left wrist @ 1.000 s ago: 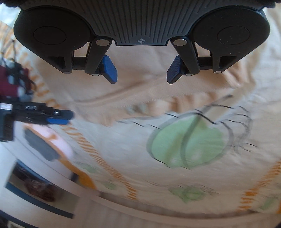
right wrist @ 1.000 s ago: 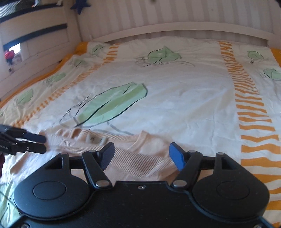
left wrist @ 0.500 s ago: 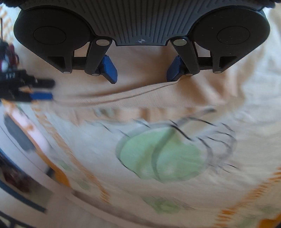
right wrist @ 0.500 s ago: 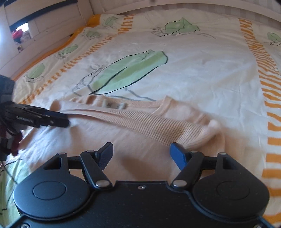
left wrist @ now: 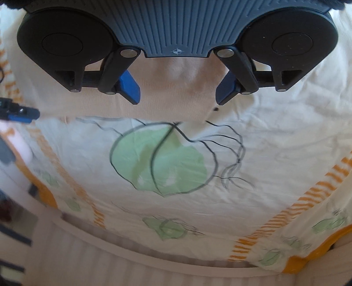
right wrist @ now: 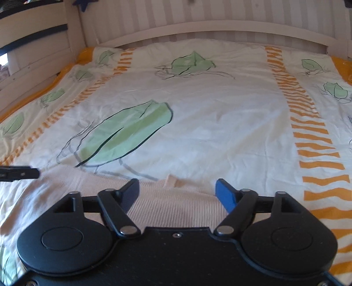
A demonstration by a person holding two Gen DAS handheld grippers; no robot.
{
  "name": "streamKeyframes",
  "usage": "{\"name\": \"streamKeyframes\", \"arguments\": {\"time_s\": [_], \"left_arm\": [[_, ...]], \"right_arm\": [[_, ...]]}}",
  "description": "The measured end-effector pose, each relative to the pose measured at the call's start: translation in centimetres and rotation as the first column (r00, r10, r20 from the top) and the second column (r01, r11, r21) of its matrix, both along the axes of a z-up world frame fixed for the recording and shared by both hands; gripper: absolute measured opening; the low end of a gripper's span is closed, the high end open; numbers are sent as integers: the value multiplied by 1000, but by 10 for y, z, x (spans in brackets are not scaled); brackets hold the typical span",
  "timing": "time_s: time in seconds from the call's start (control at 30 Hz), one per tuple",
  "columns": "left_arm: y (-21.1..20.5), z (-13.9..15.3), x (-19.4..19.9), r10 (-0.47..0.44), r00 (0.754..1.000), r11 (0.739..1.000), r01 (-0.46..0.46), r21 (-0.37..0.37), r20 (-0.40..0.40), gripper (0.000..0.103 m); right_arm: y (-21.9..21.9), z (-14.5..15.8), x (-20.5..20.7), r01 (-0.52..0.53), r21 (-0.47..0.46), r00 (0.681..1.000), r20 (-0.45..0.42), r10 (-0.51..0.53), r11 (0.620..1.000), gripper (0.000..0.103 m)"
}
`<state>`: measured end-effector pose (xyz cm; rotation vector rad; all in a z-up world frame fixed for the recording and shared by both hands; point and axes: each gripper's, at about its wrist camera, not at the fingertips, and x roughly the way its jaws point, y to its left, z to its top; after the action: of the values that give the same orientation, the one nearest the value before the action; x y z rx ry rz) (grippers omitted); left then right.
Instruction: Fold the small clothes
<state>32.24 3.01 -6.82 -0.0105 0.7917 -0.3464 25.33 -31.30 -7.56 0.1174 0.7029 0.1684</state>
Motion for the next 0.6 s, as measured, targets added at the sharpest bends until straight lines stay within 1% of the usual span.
{"name": "streamKeyframes", "arguments": {"time_s": [0.03,0.07,0.13,0.2,0.27,0.3,0.37,0.4,0.5,0.6], "left_arm": [[-6,-2,-5,-33,999,999,32,31,4,75],[-11,-4,-9,-62,998,996,62,58,7,75],[-24,-11,-19,-133,991,985,132,115,0,77],[-32,-19,-26,-177,984,973,179,143,-27,79],[-33,-28,-31,-195,979,967,203,154,-67,86],[-32,-31,-33,-193,978,966,203,161,-78,90],[-29,-35,-38,-179,981,966,191,176,-80,94],[-26,-37,-40,-165,982,968,178,175,-86,98],[-11,-40,-43,-116,987,984,130,122,-112,99],[4,-40,-45,-72,990,993,82,82,-124,99]], "right_arm": [[3,0,-7,-19,-7,1000,-13,19,1000,95],[5,-2,-15,-31,-15,999,-27,31,999,96],[10,-9,-30,-44,-56,996,-82,39,997,97],[11,-17,-44,-47,-115,990,-136,31,992,103],[6,-26,-55,-27,-168,983,-186,-4,985,103],[1,-29,-60,-8,-172,977,-213,-29,985,103],[-13,-35,-66,35,-141,961,-268,-72,989,103],[-22,-39,-69,66,-121,951,-292,-99,991,103],[-40,-42,-77,119,-107,942,-302,-147,987,103],[-52,-42,-81,156,-56,941,-295,-166,986,103]]}}
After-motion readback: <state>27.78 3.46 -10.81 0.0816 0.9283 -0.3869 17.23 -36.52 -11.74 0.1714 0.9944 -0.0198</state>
